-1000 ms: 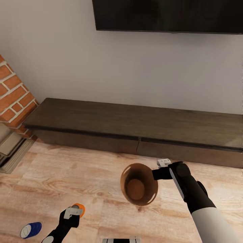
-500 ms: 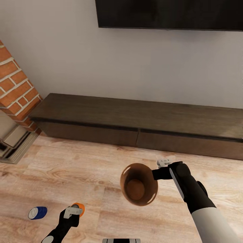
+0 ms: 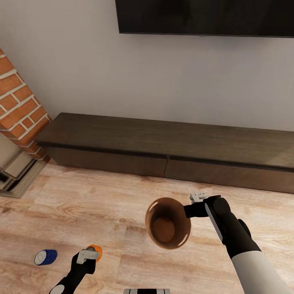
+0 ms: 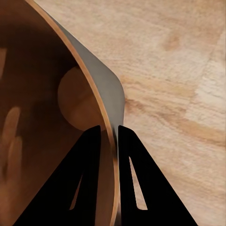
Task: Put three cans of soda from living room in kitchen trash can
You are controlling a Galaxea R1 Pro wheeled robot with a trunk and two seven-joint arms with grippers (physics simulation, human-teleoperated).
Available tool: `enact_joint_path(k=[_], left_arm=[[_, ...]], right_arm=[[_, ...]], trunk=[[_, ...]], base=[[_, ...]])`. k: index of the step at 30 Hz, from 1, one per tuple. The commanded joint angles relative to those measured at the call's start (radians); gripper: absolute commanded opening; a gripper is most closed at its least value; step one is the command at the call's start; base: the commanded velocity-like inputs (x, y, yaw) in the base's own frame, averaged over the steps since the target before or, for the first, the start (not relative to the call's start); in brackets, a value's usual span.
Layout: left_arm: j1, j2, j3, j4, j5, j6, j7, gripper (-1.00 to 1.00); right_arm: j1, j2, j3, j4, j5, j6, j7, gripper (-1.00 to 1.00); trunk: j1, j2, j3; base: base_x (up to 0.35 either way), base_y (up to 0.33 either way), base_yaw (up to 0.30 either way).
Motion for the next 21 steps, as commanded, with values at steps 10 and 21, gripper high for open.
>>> enact_joint_path(k=[10, 21], left_arm=[[0.000, 0.007, 0.004, -0.143, 0.007, 0.055, -0.015, -1.00], [0.000, 0.008, 0.008, -0.349, 0.008, 0.322, -0.068, -1.00]], right_arm=[[0.001, 0.006, 0.001, 0.000, -0.024, 0.004, 0.007, -1.00], [0.002, 0.006, 0.000, 0.000, -0.025, 0.004, 0.007, -1.00]], trunk=[[0.000, 0.000, 0.000], [-0.023, 0.042, 0.019]], base=[[0.000, 0.000, 0.000], [0.000, 0.000, 0.000]])
